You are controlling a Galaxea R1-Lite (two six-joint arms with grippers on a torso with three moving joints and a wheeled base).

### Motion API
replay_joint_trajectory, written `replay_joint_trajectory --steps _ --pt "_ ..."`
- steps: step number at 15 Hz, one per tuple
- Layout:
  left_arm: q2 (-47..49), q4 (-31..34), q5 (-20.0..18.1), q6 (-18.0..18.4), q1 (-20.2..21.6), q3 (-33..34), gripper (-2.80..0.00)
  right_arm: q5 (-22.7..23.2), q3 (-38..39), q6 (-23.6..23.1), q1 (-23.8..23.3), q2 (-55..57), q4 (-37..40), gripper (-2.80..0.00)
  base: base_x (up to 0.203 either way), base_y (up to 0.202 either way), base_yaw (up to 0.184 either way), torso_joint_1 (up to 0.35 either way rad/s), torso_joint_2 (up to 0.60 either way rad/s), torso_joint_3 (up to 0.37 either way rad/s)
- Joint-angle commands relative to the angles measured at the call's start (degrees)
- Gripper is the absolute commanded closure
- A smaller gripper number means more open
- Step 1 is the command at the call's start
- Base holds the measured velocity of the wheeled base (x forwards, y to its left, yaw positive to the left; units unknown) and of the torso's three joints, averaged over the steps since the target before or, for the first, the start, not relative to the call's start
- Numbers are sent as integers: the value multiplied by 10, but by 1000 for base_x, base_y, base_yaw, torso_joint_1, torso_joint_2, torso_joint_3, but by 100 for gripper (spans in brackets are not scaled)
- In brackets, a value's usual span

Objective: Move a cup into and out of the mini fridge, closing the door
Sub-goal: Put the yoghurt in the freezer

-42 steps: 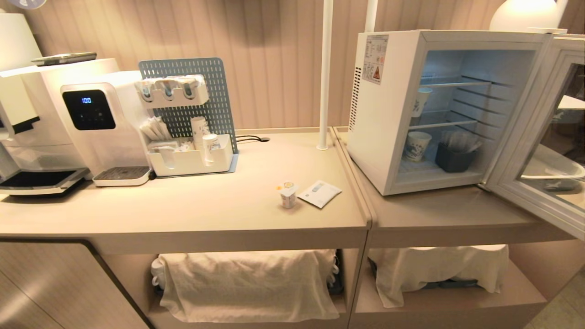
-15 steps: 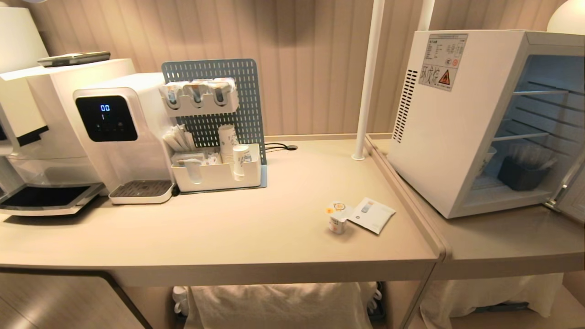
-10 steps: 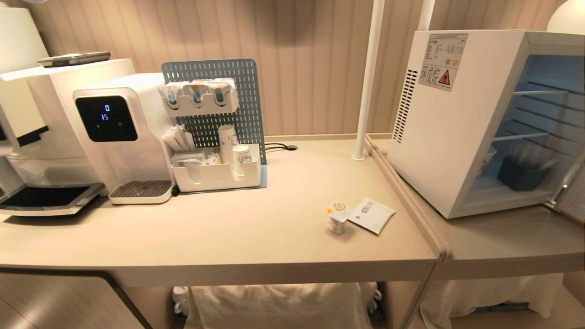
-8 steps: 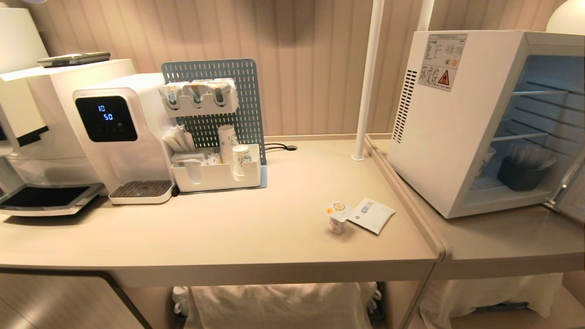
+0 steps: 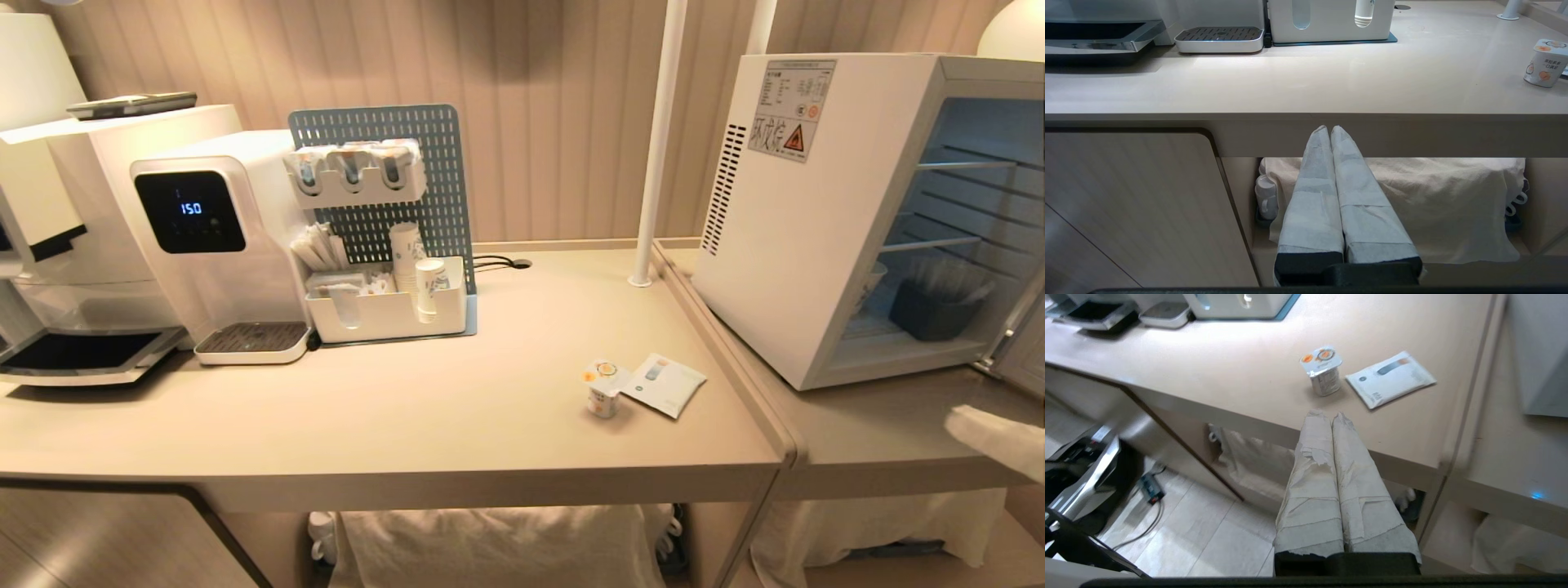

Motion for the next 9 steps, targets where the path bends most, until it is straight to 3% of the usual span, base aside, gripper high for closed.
replay_joint_trajectory --steps 1,3,4,7,9 --pt "1 0 1 -2 0 1 0 27 25 1 2 242 -165 0 0 0 0 0 0 0" --pt "0 0 1 -4 0 1 0 42 30 -1 6 366 -294 0 0 0 0 0 0 0" --pt "1 0 1 -4 0 1 0 47 27 -8 14 421 -345 -280 0 0 0 0 0 0" --pt "1 0 1 -4 0 1 0 47 8 -76 40 564 -439 -280 0 0 0 0 0 0" --pt "1 0 1 -4 0 1 0 21 -25 -106 62 640 -509 -280 0 0 0 0 0 0"
